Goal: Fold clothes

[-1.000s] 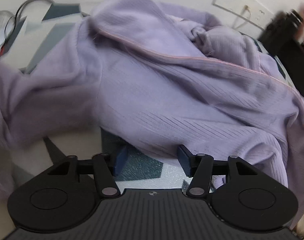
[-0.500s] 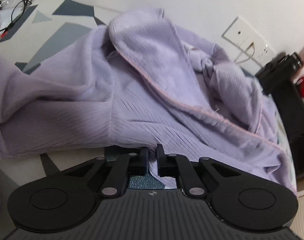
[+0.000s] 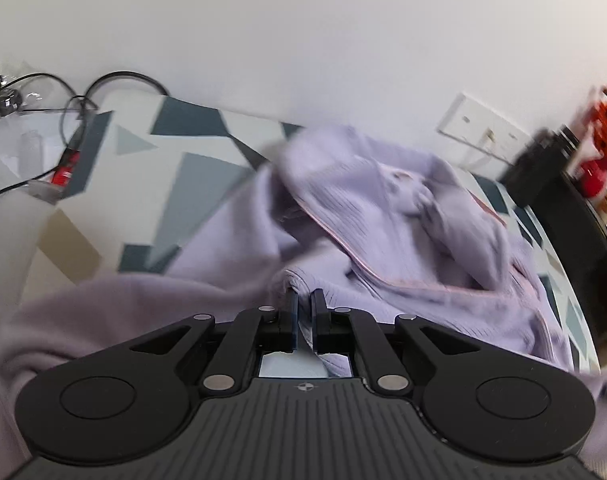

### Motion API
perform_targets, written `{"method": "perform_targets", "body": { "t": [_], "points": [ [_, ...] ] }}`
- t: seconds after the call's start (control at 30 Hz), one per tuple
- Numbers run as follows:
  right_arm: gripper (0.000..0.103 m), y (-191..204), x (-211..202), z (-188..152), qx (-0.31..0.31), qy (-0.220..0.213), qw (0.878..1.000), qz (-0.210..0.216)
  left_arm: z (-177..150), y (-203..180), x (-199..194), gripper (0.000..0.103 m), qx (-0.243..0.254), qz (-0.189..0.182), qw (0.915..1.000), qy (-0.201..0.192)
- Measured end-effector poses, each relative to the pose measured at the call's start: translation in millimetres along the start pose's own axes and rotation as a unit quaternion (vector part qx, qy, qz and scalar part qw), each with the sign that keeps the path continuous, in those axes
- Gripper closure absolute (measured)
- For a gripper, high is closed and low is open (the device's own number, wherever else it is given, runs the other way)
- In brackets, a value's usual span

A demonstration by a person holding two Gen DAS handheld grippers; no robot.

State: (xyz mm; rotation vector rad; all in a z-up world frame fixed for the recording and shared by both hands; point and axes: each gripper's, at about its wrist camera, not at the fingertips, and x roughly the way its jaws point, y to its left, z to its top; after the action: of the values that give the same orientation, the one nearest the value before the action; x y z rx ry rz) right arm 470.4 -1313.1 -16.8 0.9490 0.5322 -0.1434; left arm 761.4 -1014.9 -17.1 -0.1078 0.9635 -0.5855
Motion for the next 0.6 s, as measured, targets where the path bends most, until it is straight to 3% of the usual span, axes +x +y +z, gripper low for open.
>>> {"method": "perform_targets", "body": {
  "t": [0.07,0.1,0.13,0.2,0.3,0.33,0.4,0.6],
  "points": [
    [0.095,-11,12,17,-0.006,-0.042,0.998,-0.040,4,1,10,0.097,0.008,0.002,1.0000,0.000],
    [0.090,-18,19,24,-0.007,-0.062,0.996,-0.061,4,-3,15,0.097,0.019,0.004,0.9998,0.001],
    [0.077,-24,26,25,-0.001,-0.065,0.994,-0.091,3,-8,19,0.097,0.030,0.006,0.9995,0.002],
    [0.068,-36,38,27,0.010,-0.067,0.986,-0.152,3,-17,26,0.097,0.049,0.008,0.9987,0.003],
    [0.063,-42,23,2,0.040,-0.043,0.989,-0.137,3,-20,30,0.097,0.055,0.004,0.9985,0.004],
    [0.051,-43,18,-6,0.050,-0.035,0.990,-0.131,4,-19,31,0.097,0.054,0.002,0.9985,0.006],
    [0.037,-38,-1,-30,0.047,-0.037,0.988,-0.139,5,-16,33,0.097,0.051,0.000,0.9986,0.009],
    [0.044,-28,3,-90,0.009,0.054,0.990,-0.131,12,-16,36,0.097,0.064,0.003,0.9976,0.027]
  ]
}}
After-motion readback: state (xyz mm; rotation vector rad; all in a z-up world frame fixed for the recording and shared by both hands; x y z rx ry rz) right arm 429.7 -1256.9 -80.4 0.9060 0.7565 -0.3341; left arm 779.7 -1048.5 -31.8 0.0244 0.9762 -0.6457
